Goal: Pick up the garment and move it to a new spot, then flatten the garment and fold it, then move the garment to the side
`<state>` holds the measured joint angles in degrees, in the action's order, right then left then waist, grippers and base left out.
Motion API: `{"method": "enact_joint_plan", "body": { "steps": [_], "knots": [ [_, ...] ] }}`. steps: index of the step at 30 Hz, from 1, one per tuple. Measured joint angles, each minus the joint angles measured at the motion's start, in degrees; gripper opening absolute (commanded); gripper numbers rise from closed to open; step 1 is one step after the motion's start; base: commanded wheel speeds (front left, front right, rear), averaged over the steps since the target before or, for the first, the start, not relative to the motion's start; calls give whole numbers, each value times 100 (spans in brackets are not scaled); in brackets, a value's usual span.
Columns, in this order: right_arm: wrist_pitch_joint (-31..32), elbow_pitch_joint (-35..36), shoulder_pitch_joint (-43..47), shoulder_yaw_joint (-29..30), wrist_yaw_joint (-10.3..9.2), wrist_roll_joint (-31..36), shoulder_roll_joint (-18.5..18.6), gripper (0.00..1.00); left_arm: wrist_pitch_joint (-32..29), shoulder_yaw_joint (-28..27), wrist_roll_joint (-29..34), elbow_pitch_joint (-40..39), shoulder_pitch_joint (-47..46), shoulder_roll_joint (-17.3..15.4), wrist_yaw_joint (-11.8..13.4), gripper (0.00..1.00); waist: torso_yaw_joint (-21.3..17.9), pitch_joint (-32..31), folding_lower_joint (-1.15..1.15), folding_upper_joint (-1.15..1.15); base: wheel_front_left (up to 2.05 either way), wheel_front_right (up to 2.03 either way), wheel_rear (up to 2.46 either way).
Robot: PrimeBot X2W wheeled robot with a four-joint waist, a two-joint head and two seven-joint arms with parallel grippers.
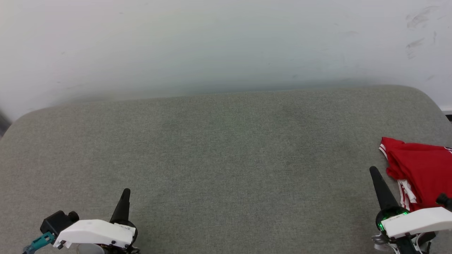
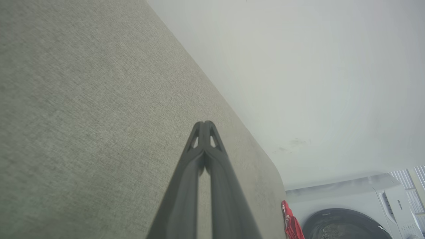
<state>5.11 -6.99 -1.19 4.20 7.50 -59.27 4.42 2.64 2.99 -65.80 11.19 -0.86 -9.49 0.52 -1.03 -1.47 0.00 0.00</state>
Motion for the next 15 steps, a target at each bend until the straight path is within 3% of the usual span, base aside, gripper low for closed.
{"method": "enact_joint_plan", "body": {
  "steps": [15],
  "knots": [
    [47, -210, -118, 69, -1, -951, -48, 0, -249, -254, -771, 75, -158, 175, -220, 0, 24, 39, 0, 0, 0, 0, 0]
  ]
}}
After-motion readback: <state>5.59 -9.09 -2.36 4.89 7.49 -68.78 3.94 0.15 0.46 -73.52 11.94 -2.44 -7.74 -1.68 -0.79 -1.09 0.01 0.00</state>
